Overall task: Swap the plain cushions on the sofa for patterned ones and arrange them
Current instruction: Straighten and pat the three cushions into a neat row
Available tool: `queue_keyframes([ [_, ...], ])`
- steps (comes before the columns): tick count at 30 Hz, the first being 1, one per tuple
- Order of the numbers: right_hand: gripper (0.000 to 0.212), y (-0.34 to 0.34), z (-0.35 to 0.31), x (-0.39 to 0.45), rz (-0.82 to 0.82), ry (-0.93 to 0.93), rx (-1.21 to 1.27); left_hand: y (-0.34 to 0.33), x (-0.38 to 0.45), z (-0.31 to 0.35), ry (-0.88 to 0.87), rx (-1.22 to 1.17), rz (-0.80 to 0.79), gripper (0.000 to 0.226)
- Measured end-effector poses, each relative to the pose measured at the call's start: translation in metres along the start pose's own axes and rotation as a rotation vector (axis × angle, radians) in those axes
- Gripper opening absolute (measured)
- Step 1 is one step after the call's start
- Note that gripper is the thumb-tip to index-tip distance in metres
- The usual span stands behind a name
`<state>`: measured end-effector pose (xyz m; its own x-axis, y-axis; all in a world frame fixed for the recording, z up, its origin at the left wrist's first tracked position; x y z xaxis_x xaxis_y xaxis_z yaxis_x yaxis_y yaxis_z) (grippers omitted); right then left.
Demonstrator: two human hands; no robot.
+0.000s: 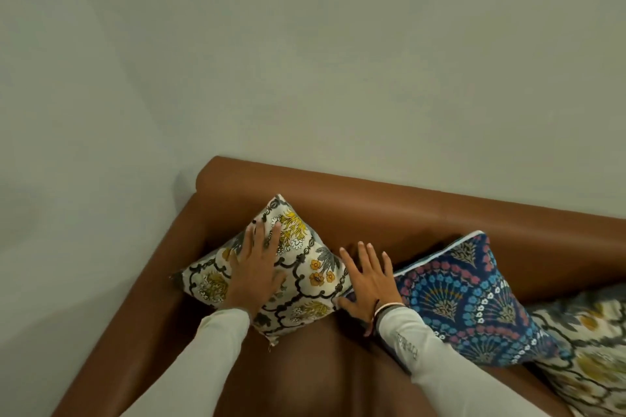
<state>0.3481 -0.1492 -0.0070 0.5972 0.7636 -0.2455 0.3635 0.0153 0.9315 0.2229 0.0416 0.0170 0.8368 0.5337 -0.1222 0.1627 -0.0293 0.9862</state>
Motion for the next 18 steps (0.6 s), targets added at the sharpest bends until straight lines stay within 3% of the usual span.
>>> queue_keyframes([
  [14,0.098,0.001,0.068,-0.031,-0.020,-0.214,-0.086,-0.002,0.059,-0.001,-0.075,0.053,-0.139,0.106],
  [18,0.097,0.013,0.066,-0.049,-0.013,-0.196,-0.114,0.006,0.034,-0.002,-0.038,0.055,-0.048,0.104],
])
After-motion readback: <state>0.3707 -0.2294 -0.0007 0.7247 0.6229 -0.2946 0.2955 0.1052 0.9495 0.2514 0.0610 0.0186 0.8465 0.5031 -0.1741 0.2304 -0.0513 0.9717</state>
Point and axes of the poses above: each hand's wrist, its own x-axis towards the middle knuckle, its own y-axis out of the back of the hand, z = x × y, the point moved 9 cm from there along x, towards the middle knuckle, and after that the axes turned 14 degrees about x, right-handed, at the moved point
